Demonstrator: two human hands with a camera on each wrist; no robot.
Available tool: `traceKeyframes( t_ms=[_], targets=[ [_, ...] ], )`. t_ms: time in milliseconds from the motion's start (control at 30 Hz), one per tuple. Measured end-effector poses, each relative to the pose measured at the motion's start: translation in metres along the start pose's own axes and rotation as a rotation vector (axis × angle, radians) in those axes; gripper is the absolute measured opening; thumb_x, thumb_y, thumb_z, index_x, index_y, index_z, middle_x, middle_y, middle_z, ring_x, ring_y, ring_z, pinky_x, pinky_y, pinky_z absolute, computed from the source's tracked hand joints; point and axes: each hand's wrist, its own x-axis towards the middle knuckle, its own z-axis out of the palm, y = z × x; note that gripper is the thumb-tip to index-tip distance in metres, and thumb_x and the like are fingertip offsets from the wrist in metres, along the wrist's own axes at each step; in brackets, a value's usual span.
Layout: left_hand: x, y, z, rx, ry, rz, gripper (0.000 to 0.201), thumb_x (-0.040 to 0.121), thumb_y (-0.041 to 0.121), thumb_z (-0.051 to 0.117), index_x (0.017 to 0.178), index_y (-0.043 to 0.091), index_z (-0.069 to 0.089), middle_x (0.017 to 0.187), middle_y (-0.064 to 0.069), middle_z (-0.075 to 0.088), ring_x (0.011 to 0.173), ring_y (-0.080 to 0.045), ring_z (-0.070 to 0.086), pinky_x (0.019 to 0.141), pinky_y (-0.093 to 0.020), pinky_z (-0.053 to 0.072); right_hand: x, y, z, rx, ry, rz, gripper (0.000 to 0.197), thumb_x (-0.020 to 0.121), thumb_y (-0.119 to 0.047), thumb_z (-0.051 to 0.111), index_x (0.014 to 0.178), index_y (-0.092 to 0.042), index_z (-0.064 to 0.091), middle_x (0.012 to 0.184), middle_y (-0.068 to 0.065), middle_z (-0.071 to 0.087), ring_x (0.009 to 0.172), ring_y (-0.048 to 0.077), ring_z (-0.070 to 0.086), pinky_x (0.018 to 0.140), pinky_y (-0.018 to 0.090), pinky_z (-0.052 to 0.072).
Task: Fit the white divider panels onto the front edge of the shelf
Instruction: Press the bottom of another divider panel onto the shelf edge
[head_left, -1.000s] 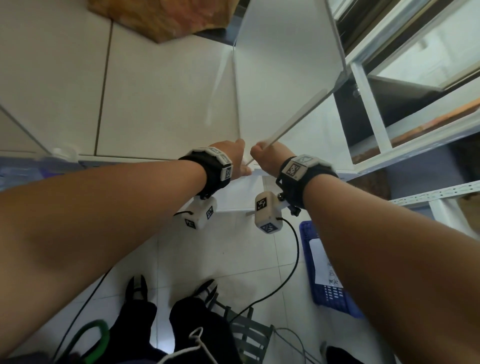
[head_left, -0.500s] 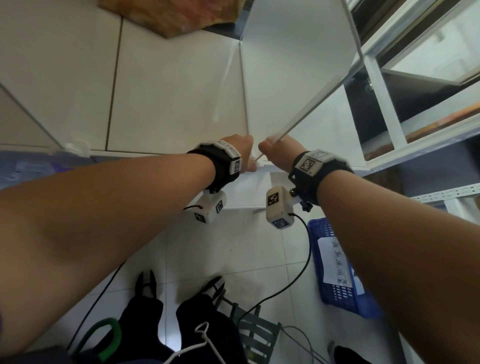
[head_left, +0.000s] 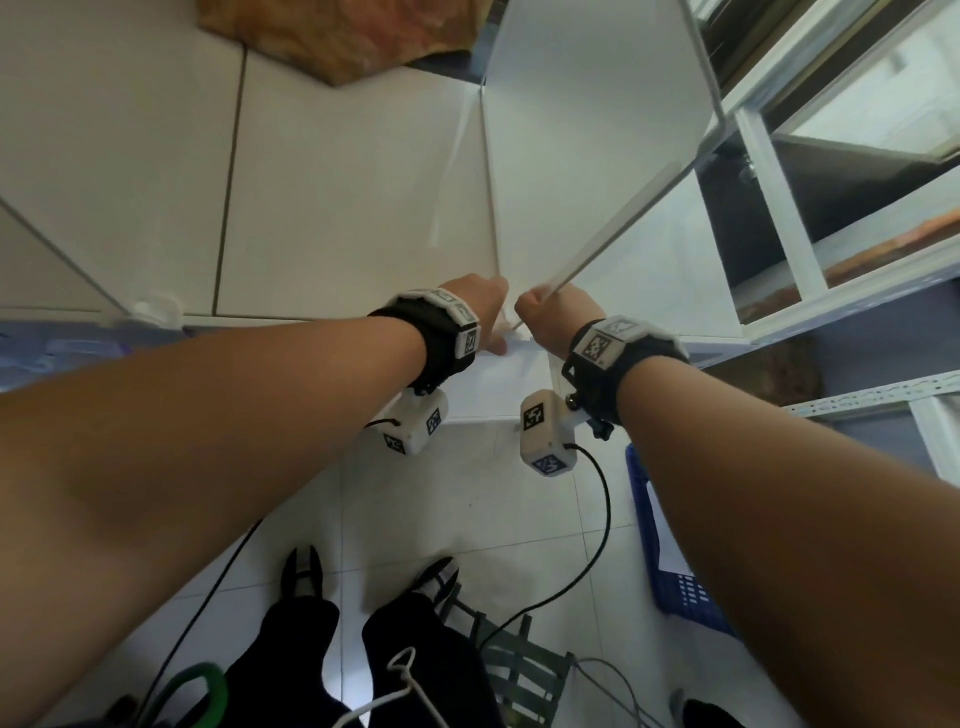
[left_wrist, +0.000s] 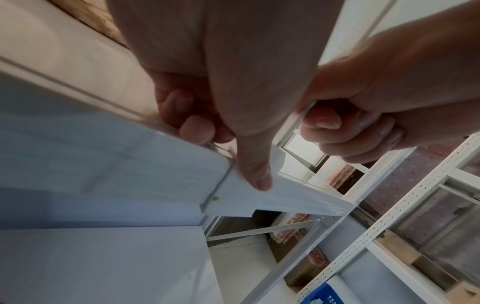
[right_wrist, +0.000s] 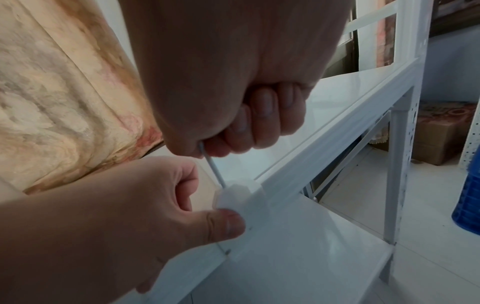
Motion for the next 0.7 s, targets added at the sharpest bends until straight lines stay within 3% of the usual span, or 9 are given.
traceKeyframes(
  t_ms=[67,133,267,300,367,433,700],
  targets=[
    [-0.001,-0.001,0.001,-0.010,0.012,0.004,0.059,0.077,0.038,0.078,0.119,0.009,0.049,0.110,-0.013,0.063,0.083,-0.028,0.057,0.067,-0.034,0.044,0.001,-0.002,0.002,0.031,-0.005,0.009,0.028,0.097,-0.019,0.036,0.078,-0.006,0.052,0.068,0.008,0.050,0.070,0.024,0.050,0.047,0.027,0.033],
    [-0.003,-0.001,0.004,-0.013,0.028,0.009,0.057,0.079,0.038,0.076,0.119,0.010,0.048,0.110,-0.013,0.063,0.084,-0.029,0.059,0.068,-0.034,0.045,-0.001,0.000,0.002,0.027,-0.004,-0.013,0.026,0.097,-0.019,0.036,0.079,-0.008,0.051,0.069,0.007,0.049,0.073,0.023,0.050,0.049,0.027,0.034],
    [-0.006,-0.002,0.009,0.008,0.058,0.024,0.051,0.084,0.036,0.071,0.119,0.010,0.046,0.109,-0.014,0.063,0.079,-0.028,0.054,0.066,-0.033,0.042,-0.014,0.008,0.004,-0.059,-0.009,-0.103,0.027,0.100,-0.022,0.034,0.077,-0.017,0.050,0.091,0.011,0.051,0.087,0.028,0.050,0.075,0.032,0.039],
    [-0.007,-0.002,0.010,0.015,0.061,0.028,0.051,0.084,0.036,0.071,0.120,0.010,0.046,0.109,-0.014,0.062,0.080,-0.029,0.055,0.066,-0.033,0.042,-0.015,0.010,0.005,-0.103,0.000,-0.121,0.023,0.100,-0.018,0.036,0.085,-0.016,0.054,0.098,0.015,0.053,0.094,0.030,0.054,0.079,0.032,0.042],
    [-0.007,-0.002,0.011,0.018,0.070,0.033,0.051,0.084,0.036,0.071,0.119,0.009,0.045,0.109,-0.015,0.062,0.081,-0.030,0.056,0.065,-0.034,0.041,-0.017,0.011,0.008,-0.133,0.025,-0.164,0.024,0.098,-0.009,0.040,0.117,-0.002,0.052,0.116,0.018,0.056,0.107,0.032,0.057,0.087,0.033,0.046],
    [-0.006,-0.002,0.012,0.016,0.079,0.031,0.051,0.084,0.038,0.071,0.117,0.010,0.046,0.108,-0.015,0.062,0.078,-0.029,0.054,0.065,-0.034,0.042,-0.014,0.010,0.006,-0.156,0.020,-0.185,0.032,0.098,-0.004,0.038,0.128,0.003,0.046,0.124,0.019,0.055,0.111,0.032,0.057,0.090,0.036,0.046],
    [0.000,-0.002,0.011,0.013,0.076,0.014,0.057,0.082,0.041,0.072,0.121,0.009,0.046,0.109,-0.015,0.062,0.080,-0.029,0.055,0.066,-0.035,0.042,-0.005,0.006,-0.002,-0.276,-0.004,-0.259,0.030,0.096,0.002,0.039,0.123,0.003,0.051,0.120,0.019,0.058,0.108,0.033,0.058,0.088,0.036,0.047]
  ],
)
